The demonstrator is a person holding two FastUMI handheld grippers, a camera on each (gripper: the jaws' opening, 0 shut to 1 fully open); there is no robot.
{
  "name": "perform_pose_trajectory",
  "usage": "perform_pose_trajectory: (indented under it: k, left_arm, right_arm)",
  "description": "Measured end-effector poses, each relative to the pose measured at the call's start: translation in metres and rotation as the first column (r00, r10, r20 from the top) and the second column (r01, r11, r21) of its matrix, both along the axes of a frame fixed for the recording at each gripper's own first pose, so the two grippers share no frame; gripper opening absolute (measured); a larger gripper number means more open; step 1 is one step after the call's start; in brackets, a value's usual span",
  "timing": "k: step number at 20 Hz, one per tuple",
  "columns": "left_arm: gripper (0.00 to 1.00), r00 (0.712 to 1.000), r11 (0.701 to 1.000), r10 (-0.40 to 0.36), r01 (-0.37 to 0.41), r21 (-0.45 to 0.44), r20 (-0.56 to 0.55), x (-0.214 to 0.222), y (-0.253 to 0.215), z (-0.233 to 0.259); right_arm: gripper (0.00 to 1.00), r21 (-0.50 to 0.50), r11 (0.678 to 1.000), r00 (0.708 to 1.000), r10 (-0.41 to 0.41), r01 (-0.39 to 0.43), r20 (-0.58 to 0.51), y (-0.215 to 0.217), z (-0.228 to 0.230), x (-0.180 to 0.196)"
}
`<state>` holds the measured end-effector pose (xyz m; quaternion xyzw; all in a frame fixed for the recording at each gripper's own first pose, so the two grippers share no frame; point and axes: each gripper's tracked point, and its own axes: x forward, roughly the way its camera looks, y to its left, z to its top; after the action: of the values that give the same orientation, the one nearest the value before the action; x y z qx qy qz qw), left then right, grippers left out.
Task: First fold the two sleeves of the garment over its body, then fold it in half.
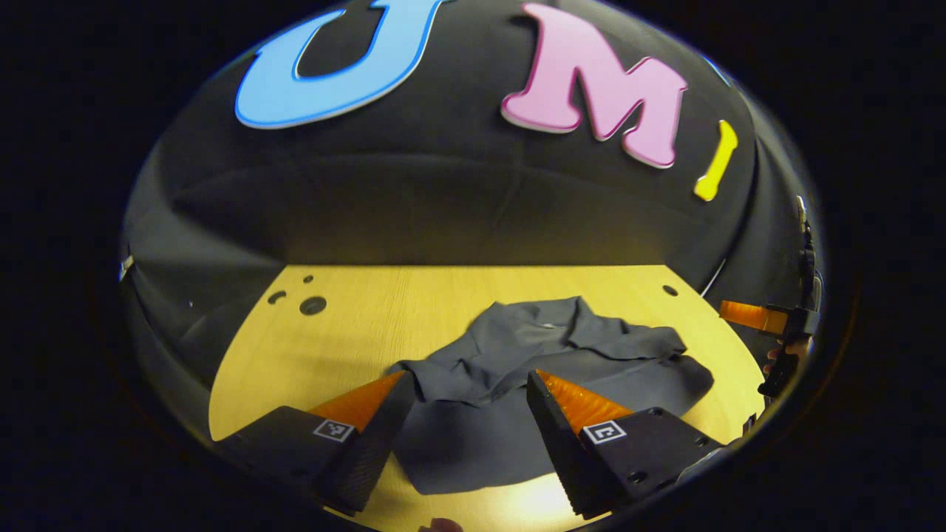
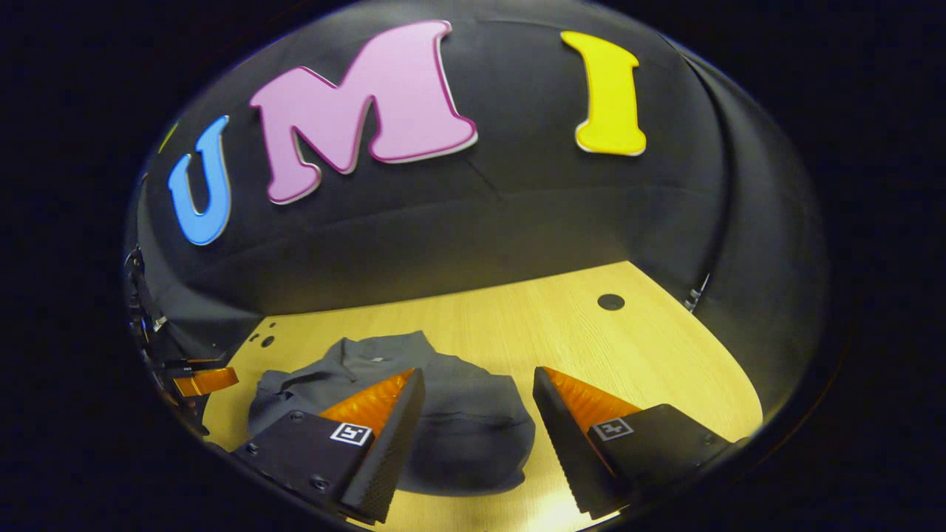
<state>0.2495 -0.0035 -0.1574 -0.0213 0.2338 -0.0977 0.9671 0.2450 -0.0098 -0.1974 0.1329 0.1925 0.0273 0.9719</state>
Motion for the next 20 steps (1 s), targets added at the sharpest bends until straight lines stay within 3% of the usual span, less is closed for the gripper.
perform_pose_trajectory:
  k: [6,10,12,14,20]
  left_arm:
    - [0.96,0.993,1.000,-0.030,0.031,-0.002,0.118,-0.088,-0.007,0.047]
    - [0.96,0.994,0.996,-0.007,0.017,-0.092,0.109,-0.142,-0.009,0.049]
    - [0.96,0.995,0.996,-0.024,0.033,-0.088,0.096,-0.158,-0.005,0.039]
    - [0.96,0.997,0.996,-0.039,0.044,-0.081,0.069,-0.169,-0.001,0.027]
    - [0.96,0.997,0.995,-0.043,0.048,-0.090,0.057,-0.177,0.012,0.018]
  right_arm:
    - [0.92,0.043,0.997,0.992,0.063,-0.068,0.106,0.033,0.059,-0.082]
    - [0.97,0.021,0.996,0.989,0.086,-0.089,0.120,0.057,0.071,-0.137]
    - [0.97,-0.010,0.993,0.986,0.115,-0.114,0.122,0.072,0.068,-0.157]
    - [0.97,-0.040,0.990,0.986,0.138,-0.134,0.098,0.081,0.060,-0.171]
    - [0.97,0.001,0.992,0.989,0.126,-0.126,0.081,0.096,0.055,-0.180]
